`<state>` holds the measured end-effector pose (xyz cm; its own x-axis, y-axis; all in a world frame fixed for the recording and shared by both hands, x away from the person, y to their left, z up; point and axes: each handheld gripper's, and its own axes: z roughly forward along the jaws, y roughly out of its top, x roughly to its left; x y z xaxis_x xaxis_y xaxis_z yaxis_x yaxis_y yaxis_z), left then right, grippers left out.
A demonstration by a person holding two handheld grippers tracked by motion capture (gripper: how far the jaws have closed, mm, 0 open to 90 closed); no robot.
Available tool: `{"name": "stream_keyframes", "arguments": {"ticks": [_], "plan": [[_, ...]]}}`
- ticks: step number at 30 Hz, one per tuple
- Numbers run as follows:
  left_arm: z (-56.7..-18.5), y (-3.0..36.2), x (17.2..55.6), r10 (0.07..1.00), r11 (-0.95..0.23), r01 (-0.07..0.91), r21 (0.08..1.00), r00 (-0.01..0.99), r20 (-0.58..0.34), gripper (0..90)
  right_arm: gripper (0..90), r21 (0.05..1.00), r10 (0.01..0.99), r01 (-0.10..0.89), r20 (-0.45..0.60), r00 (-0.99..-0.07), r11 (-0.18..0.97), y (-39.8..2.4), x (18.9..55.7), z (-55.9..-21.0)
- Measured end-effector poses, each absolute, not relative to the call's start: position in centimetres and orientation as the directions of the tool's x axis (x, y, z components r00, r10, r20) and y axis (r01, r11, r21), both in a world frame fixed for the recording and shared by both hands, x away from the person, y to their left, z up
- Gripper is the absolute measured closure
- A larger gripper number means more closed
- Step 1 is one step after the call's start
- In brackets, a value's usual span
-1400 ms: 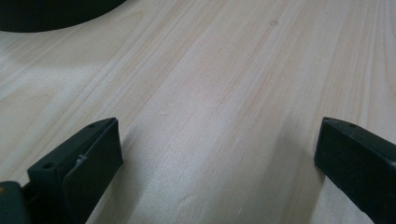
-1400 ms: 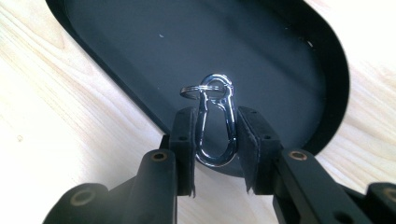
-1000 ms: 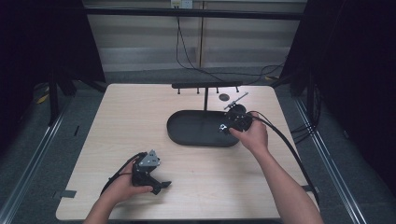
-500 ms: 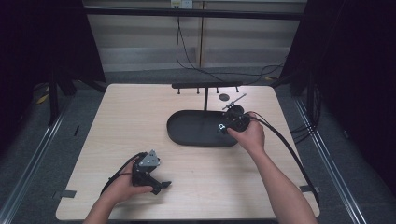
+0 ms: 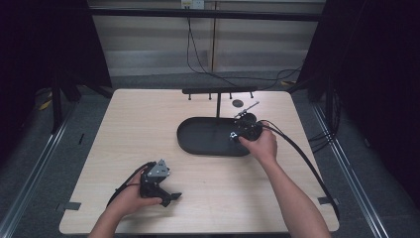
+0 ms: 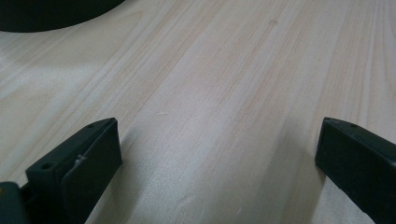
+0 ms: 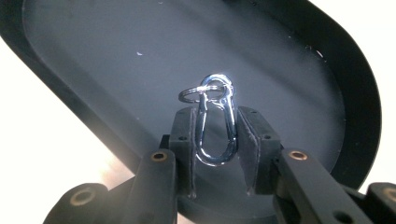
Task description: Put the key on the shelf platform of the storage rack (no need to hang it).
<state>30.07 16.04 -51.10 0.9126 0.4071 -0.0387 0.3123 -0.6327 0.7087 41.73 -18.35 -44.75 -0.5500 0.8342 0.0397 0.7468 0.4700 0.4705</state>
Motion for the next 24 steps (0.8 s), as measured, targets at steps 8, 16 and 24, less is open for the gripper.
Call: {"name": "stream_keyframes", "arguments": {"ticks": [8,16,24], "plan": [[-51.1,16.1,30.1,0.404,-0.635,0.309,0.708,0.914,-0.036,0.1,68.8,0.48,0.843,0.751,0.041,-0.536,0.454,-18.7,42.0,-45.3],[-51.1,16.1,30.1,0.404,-0.635,0.309,0.708,0.914,-0.037,0.1,68.8,0.481,0.848,0.756,0.044,-0.527,0.445,-18.8,42.1,-45.7],[-51.1,16.1,30.1,0.404,-0.637,0.309,0.706,0.914,-0.035,0.1,68.7,0.477,0.847,0.756,0.044,-0.53,0.448,-18.6,42.2,-46.2]]}}
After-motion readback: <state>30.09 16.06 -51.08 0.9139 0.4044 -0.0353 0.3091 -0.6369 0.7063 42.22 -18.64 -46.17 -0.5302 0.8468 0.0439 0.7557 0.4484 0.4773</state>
